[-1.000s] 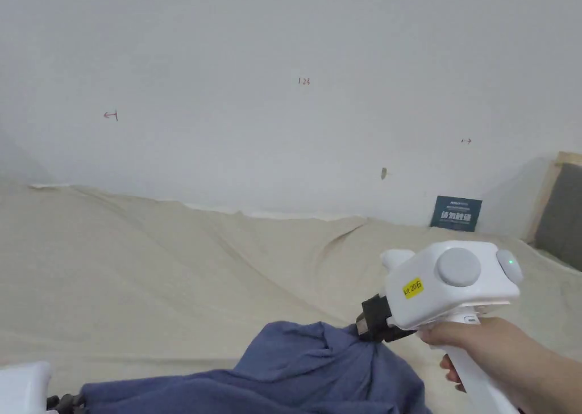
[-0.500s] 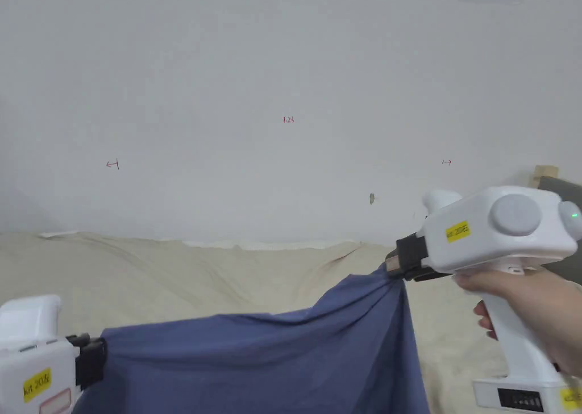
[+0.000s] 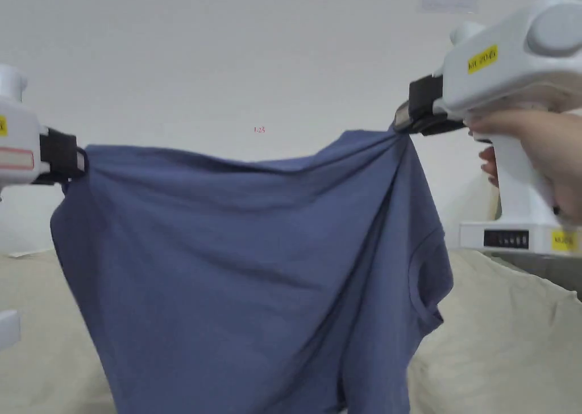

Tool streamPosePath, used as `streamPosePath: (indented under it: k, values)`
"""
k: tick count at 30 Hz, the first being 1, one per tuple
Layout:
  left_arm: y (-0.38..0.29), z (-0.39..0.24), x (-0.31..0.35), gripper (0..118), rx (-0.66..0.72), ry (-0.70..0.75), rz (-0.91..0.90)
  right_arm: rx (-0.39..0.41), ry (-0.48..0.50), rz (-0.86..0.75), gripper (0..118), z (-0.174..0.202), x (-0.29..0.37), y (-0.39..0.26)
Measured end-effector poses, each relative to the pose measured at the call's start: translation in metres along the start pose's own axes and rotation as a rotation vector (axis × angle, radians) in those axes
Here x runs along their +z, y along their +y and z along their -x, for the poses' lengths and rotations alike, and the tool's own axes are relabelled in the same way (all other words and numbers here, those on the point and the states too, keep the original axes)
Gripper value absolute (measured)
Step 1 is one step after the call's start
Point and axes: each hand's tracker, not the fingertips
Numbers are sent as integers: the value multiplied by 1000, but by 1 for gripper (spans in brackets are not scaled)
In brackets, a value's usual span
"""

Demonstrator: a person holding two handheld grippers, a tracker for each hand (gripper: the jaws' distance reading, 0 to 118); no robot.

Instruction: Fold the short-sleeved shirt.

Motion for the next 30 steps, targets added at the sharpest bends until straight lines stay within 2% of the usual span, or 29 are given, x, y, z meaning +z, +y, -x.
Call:
streamPosePath:
  k: [3, 9, 12, 15, 19, 27, 30]
  values:
    - [21, -10, -12, 1, -61, 27, -26, 16, -15, -18, 2, 3, -5, 24]
    - [62, -14, -45, 1, -8, 9, -38, 60, -81, -80, 2, 10, -20, 66]
    - [78, -16, -68, 1, -31, 27, -53, 99, -127, -92, 2, 10, -36, 84]
    - [89, -19, -89, 1, -37, 51, -76, 109, -171, -124, 2, 8, -53, 96]
    - [101, -20, -112, 1, 21, 60, -131, 122, -212, -156, 2, 11, -77, 113]
    - [79, -23, -149, 1, 27, 142, -252, 212, -269, -189, 2, 22, -123, 99]
    - [54, -21, -168, 1, 20, 145, -192, 184, -206, -127, 2, 17, -145, 66]
